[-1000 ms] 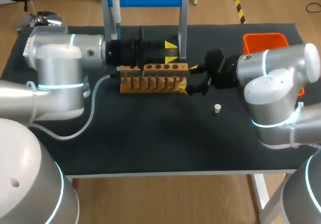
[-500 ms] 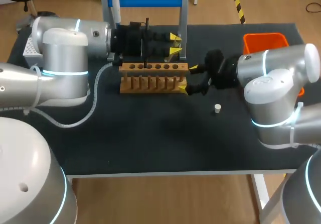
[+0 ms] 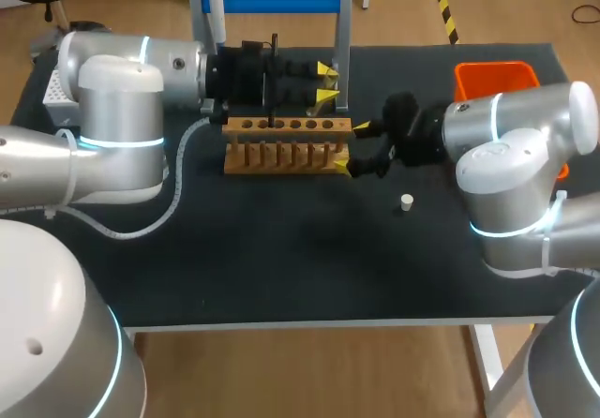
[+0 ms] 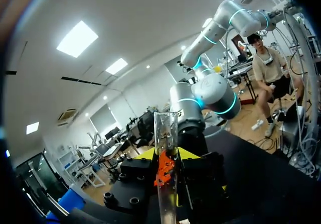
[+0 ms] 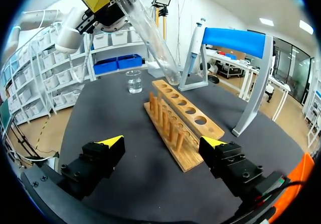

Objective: Invert the test tube, pick up the pipette, mount the tip to pipette, aspirate from beaker and dispense into the tube, eject the tip, return the pipette, and cap with the stopper.

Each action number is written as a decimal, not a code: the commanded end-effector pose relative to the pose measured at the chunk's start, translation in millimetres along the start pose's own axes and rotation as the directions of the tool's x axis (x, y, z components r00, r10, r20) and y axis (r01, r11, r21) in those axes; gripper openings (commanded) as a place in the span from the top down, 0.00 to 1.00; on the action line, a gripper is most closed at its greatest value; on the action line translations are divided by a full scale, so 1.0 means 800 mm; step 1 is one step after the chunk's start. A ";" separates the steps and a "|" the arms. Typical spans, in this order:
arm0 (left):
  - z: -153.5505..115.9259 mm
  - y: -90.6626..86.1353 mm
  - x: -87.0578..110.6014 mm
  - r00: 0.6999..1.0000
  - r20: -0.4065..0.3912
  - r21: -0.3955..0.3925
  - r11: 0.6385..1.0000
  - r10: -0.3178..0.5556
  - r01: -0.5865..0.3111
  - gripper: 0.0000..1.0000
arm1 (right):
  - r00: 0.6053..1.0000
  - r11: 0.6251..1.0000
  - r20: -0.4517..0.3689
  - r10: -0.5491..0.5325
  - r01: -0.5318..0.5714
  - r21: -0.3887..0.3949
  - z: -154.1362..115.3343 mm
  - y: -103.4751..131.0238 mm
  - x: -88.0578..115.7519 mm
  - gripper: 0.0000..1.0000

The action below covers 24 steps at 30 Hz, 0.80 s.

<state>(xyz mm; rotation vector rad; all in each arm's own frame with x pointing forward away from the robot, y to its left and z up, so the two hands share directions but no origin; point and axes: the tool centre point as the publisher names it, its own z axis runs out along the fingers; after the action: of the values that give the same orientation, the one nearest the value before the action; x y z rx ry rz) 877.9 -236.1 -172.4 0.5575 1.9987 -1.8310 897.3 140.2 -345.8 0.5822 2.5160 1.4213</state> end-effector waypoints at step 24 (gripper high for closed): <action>-0.023 0.033 -0.030 0.943 0.050 0.098 0.941 -0.329 0.323 1.00 | 1.000 1.000 0.000 0.000 0.000 0.000 -0.001 0.000 0.000 0.00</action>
<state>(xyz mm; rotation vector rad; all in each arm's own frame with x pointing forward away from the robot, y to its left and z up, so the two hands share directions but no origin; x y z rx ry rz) 906.6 -217.0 -181.3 0.1817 2.0582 -2.1055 897.2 140.3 -345.8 0.5821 2.5159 1.4213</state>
